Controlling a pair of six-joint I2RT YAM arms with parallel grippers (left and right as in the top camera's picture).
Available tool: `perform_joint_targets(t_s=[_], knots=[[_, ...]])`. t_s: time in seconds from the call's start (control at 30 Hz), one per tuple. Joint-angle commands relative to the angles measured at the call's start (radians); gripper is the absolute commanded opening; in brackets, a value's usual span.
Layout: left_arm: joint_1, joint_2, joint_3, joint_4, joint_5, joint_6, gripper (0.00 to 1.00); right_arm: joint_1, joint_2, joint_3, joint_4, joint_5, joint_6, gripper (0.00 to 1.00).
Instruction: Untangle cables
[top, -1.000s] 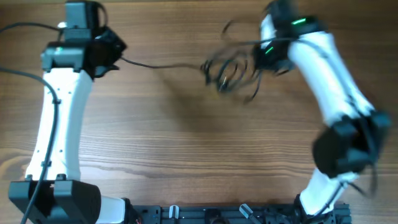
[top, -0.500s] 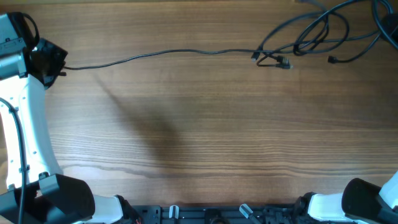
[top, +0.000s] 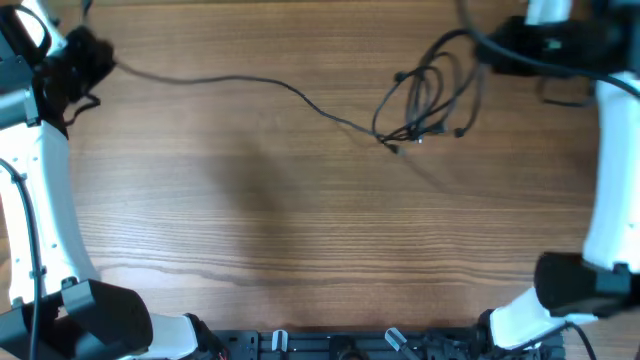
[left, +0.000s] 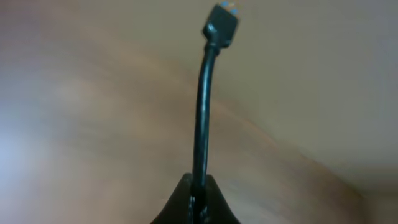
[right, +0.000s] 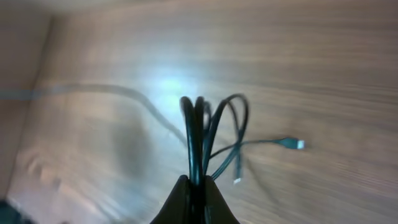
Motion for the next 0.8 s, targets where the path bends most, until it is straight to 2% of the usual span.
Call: perform_joint_targets(t_s=[0.0, 0.07, 0.2, 0.27, 0.37, 0.43, 0.47, 0.5, 0.53, 0.63, 0.77], knots=[[0.004, -0.110, 0.056, 0.197, 0.431, -0.261, 0.04, 0.057, 0.064, -0.001, 0.006, 0.149, 0.127, 0.04], [-0.011, -0.160, 0.065, 0.416, 0.497, -0.467, 0.04, 0.058, 0.108, -0.001, 0.006, 0.155, 0.155, 0.04], [-0.072, -0.237, 0.065, 0.904, 0.492, -0.838, 0.04, 0.061, 0.227, -0.001, 0.006, 0.125, 0.150, 0.04], [-0.091, -0.251, 0.065, 0.989, 0.455, -0.941, 0.04, 0.064, 0.284, -0.001, 0.000, 0.126, 0.132, 0.05], [-0.098, -0.263, 0.065, 0.988, 0.418, -1.108, 0.04, 0.069, 0.367, -0.001, -0.006, 0.126, 0.105, 0.06], [-0.098, -0.264, 0.065, 1.010, 0.411, -1.211, 0.04, 0.069, 0.395, -0.001, -0.005, 0.126, 0.066, 0.17], [-0.098, -0.265, 0.065, 1.026, 0.406, -1.241, 0.04, 0.069, 0.400, -0.001, -0.008, 0.125, 0.029, 0.35], [-0.098, -0.265, 0.065, 1.033, 0.407, -1.255, 0.04, 0.069, 0.399, -0.001, -0.016, 0.107, -0.027, 0.60], [-0.098, -0.265, 0.065, 1.032, 0.410, -1.255, 0.04, 0.069, 0.391, 0.000, -0.021, 0.066, -0.064, 0.68], [-0.099, -0.264, 0.065, 0.993, 0.410, -1.255, 0.04, 0.093, 0.342, 0.002, -0.011, -0.126, -0.232, 0.78], [-0.098, -0.263, 0.065, 0.961, 0.403, -1.255, 0.04, 0.206, 0.322, -0.003, 0.045, -0.183, -0.265, 0.80]])
